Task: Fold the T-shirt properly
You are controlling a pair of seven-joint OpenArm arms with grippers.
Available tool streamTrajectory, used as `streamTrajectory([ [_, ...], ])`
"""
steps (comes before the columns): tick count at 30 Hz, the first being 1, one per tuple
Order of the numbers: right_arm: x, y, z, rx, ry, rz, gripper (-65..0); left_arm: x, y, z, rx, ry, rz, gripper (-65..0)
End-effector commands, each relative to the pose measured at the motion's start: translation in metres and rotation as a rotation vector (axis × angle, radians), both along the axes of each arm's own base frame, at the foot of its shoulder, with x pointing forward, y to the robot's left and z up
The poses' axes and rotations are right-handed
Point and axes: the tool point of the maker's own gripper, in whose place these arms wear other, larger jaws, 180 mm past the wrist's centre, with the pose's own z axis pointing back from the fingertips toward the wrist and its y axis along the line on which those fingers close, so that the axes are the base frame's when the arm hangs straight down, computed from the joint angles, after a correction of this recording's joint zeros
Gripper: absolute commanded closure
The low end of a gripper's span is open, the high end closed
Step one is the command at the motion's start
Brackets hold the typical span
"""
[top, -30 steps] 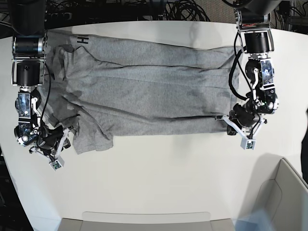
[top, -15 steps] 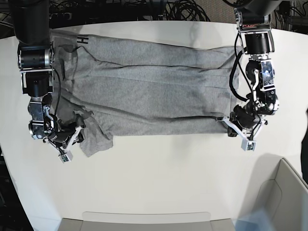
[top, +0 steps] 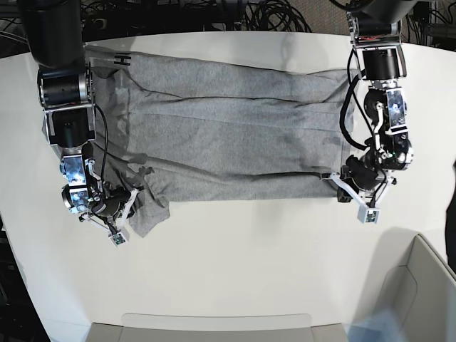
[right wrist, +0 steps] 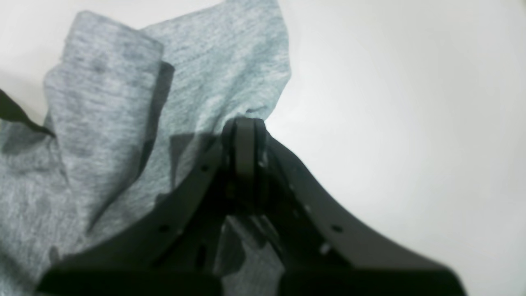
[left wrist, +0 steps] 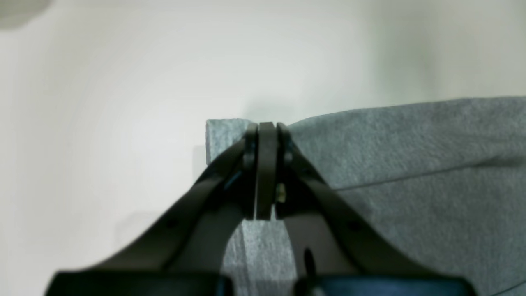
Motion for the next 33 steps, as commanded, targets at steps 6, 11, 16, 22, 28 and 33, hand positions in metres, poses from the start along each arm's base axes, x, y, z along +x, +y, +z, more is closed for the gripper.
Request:
streamTrajectory([
  [6, -0.014, 0.001, 0.007, -0.093, 0.041, 0.096, 0.0, 0.013, 0.005, 0.021, 0.005, -0.068, 0.006, 0.0],
  [11, 0.002, -0.008, 0.059, -0.098, -0.089, 0.056, 0.0, 0.013, 0.005, 0.021, 0.005, -0.068, 0.006, 0.0],
  [16, -0.003, -0.019, 0.091, -0.14, -0.14, 0.02, 0.0, 0.013, 0.005, 0.021, 0.005, -0.068, 0.006, 0.0],
  [22, -0.018, -0.029, 0.123, -0.245, -0.19, 0.032, 0.0, 0.013, 0.005, 0.021, 0.005, -0.068, 0.006, 0.0],
  [28, -0.02, -0.035, 0.118, -0.252, -0.171, 0.024, 0.0, 0.013, 0.005, 0.02, 0.005, -0.067, 0.006, 0.0],
  [33, -0.005, -0.034, 0.111, -0.183, -0.158, 0.012, -17.9, 0.012, 0.001, 0.019, 0.001, -0.063, -0.001, 0.0],
])
